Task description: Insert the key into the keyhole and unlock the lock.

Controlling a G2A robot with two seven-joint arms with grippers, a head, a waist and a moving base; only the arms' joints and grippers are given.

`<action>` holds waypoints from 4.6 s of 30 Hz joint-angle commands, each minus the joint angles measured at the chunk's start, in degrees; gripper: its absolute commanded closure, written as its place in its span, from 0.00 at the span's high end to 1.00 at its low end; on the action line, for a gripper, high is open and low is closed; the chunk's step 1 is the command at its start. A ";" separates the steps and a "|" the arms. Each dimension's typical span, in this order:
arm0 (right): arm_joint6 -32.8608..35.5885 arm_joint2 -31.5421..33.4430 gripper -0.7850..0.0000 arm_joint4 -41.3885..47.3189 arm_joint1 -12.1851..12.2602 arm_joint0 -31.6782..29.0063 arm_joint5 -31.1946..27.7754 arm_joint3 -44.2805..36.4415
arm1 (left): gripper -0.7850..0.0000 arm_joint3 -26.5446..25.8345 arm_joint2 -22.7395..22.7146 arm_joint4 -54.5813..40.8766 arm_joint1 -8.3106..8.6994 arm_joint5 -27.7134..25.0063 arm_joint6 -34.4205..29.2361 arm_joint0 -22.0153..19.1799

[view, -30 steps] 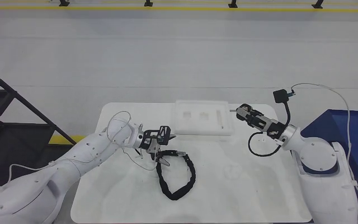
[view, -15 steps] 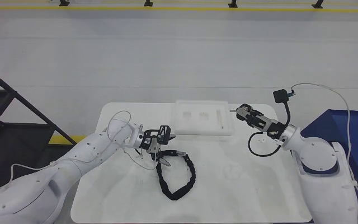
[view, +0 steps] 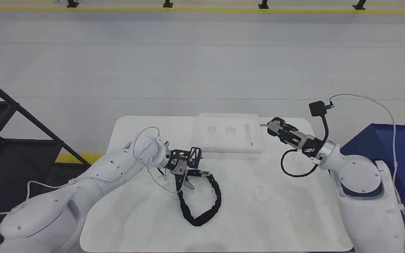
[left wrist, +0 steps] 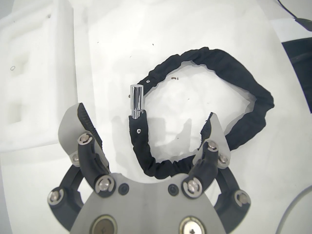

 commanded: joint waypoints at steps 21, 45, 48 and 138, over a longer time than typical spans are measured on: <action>0.00 0.00 0.00 0.00 0.00 0.00 0.00 0.00 | 0.69 24.96 1.80 19.22 -13.07 3.90 25.54 0.00; 0.00 0.00 0.00 0.00 0.00 0.00 0.00 0.00 | 0.00 30.75 1.64 18.44 -17.48 6.05 29.04 -0.31; 0.00 0.00 0.00 0.00 0.00 0.00 0.00 0.00 | 0.00 29.67 1.58 15.43 -17.15 5.77 28.76 -0.51; 4.66 0.89 0.00 -18.79 3.80 -17.70 4.57 -31.41 | 0.00 7.36 1.80 -3.98 -13.31 30.93 53.92 2.77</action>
